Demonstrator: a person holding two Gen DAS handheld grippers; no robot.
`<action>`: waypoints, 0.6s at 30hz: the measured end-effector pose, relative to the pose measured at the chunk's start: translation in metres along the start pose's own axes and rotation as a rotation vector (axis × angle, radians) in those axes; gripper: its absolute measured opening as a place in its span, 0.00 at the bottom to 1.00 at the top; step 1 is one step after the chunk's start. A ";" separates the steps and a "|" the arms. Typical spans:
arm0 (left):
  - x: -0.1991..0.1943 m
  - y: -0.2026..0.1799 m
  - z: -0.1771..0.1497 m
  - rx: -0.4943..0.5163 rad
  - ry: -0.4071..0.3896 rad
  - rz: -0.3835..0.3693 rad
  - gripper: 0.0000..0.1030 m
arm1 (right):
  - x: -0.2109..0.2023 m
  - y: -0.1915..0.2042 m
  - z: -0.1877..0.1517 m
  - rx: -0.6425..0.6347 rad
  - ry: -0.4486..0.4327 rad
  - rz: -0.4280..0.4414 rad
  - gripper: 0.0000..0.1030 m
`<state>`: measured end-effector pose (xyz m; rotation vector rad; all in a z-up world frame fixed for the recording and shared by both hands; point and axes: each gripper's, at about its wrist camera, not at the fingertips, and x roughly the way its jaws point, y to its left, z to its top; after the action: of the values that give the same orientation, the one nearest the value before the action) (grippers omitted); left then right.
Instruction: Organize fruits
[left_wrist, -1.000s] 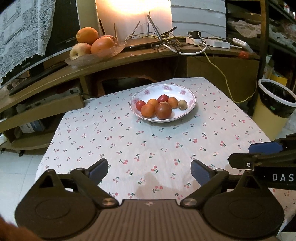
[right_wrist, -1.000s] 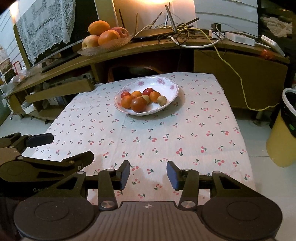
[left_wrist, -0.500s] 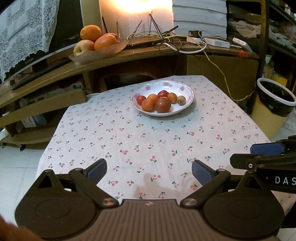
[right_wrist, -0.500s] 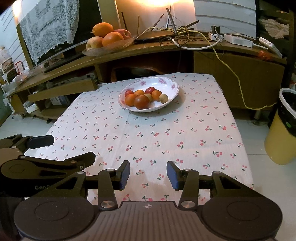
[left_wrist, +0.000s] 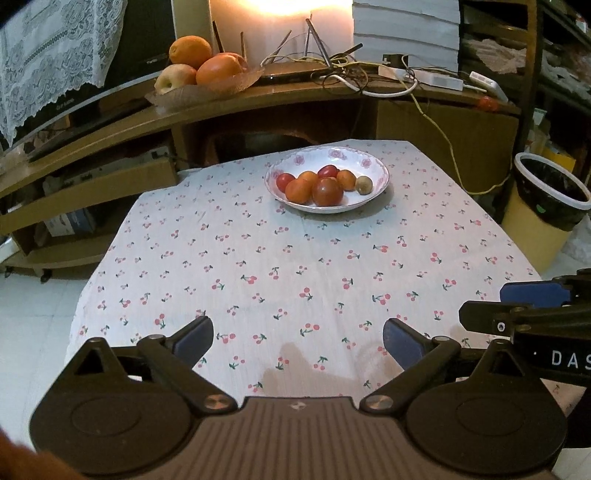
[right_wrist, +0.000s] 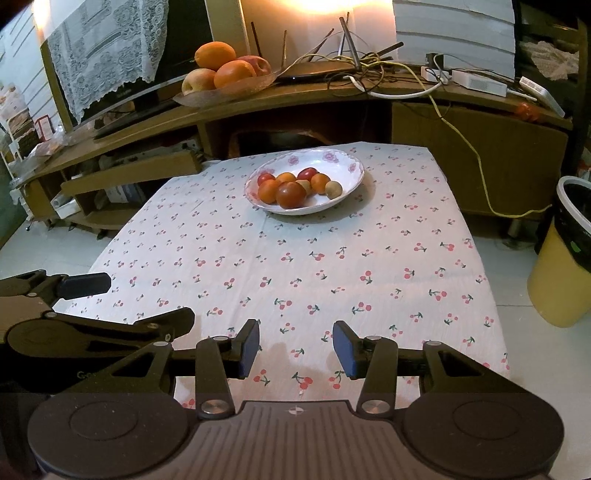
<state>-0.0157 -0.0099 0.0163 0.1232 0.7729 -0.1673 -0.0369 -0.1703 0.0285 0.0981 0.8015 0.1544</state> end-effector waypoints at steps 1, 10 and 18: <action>0.000 0.000 -0.001 -0.003 0.001 0.000 1.00 | 0.000 0.000 0.000 -0.001 0.000 0.000 0.44; -0.003 0.000 -0.006 -0.001 0.014 0.008 1.00 | -0.004 0.005 -0.007 -0.010 0.004 -0.004 0.44; -0.006 0.000 -0.010 -0.009 0.019 0.004 1.00 | -0.005 0.006 -0.009 -0.010 0.005 -0.005 0.44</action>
<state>-0.0267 -0.0072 0.0135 0.1179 0.7922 -0.1586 -0.0471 -0.1653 0.0271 0.0864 0.8057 0.1545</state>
